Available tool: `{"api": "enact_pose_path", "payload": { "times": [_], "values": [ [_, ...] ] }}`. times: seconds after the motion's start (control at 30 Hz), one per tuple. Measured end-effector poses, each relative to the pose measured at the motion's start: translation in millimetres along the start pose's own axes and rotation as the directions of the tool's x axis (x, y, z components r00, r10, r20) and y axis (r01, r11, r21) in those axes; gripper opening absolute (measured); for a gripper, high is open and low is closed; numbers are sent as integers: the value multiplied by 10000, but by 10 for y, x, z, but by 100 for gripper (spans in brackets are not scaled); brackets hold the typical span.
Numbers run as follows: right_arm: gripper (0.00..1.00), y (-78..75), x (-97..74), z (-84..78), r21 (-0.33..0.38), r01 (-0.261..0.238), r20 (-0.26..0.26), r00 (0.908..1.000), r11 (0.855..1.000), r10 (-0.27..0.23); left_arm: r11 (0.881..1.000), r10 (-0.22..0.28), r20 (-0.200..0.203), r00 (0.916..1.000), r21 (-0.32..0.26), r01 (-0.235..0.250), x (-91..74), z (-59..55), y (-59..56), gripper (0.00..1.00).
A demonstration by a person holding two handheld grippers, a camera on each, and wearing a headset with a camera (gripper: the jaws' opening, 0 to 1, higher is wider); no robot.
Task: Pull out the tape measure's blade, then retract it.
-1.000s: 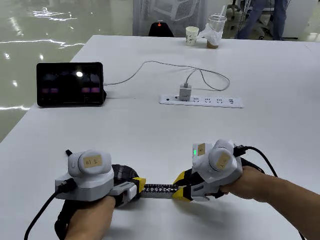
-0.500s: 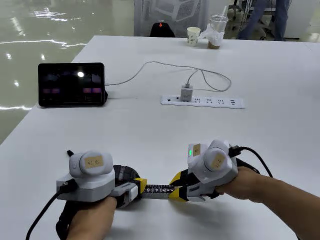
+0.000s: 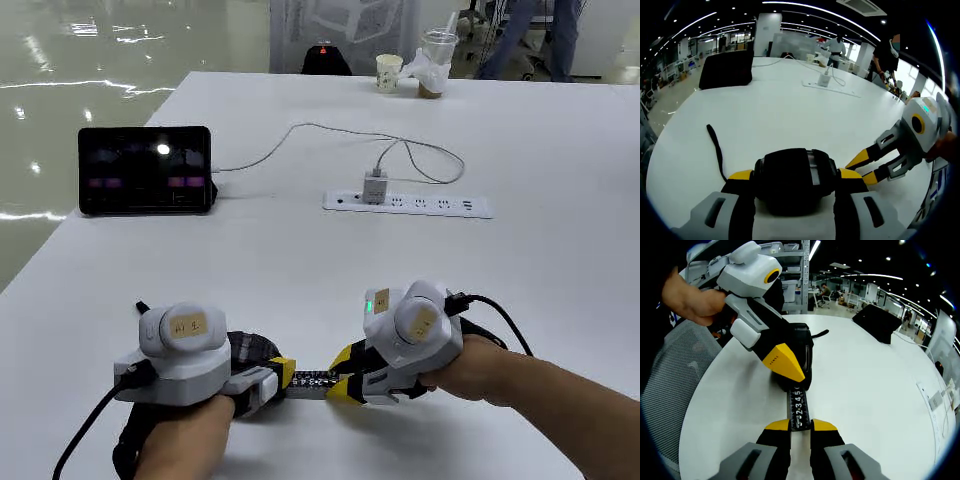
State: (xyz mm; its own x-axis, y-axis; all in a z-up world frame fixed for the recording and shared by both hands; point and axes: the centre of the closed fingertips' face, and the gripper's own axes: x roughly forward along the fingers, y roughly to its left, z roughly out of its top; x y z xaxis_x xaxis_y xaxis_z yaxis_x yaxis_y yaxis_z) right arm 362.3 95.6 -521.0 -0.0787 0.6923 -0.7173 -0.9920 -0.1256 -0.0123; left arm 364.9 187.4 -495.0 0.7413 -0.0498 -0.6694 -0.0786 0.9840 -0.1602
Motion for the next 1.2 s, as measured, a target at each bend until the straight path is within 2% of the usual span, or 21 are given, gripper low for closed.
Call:
{"api": "enact_pose_path", "payload": {
  "times": [0.83,1.2],
  "values": [
    [11,24,242,247,-222,-228,219,9995,9995,233,9999,-100,-10,10000,-50,99,-6,2,9,58],
    [11,40,307,304,-398,-321,112,9994,9987,325,9999,-94,14,10000,-91,94,-4,-1,5,58]
  ]
}}
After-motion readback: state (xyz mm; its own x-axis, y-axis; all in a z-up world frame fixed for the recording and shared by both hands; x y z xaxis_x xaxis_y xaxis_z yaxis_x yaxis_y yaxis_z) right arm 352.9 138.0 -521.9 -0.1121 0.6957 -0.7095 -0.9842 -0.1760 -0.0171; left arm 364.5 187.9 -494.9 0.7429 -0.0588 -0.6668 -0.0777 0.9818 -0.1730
